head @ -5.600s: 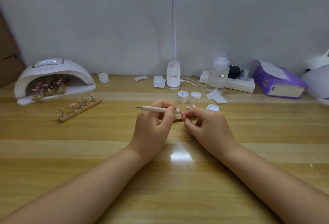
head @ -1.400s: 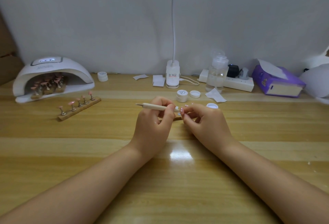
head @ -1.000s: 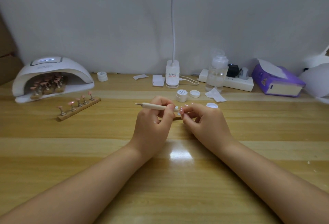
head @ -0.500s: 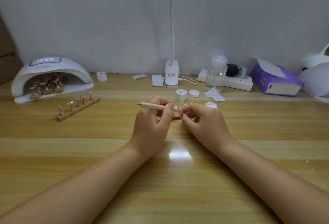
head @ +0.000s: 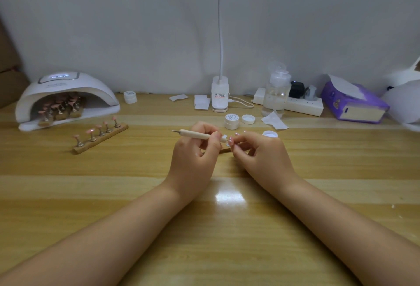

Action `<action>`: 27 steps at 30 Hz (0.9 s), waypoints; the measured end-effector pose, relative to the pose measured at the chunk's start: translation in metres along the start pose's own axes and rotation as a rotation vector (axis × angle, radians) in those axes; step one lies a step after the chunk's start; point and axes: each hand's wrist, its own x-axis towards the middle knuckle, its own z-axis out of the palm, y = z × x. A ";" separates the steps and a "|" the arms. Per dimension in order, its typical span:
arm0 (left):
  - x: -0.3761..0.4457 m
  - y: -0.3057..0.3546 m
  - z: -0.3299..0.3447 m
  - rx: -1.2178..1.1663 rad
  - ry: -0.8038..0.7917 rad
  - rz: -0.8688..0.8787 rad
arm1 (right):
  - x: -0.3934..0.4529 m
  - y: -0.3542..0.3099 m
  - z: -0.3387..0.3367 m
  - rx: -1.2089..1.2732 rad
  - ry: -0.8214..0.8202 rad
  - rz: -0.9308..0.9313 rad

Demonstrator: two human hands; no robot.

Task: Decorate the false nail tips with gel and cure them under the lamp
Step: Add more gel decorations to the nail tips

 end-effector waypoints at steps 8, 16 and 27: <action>0.000 0.001 0.000 0.005 0.000 -0.017 | 0.000 0.002 0.001 0.009 0.004 -0.003; -0.001 0.001 0.000 0.000 -0.010 -0.009 | 0.000 0.003 0.002 0.010 0.008 -0.009; -0.001 0.003 0.000 -0.004 -0.013 -0.007 | 0.000 0.002 0.001 0.001 0.006 -0.015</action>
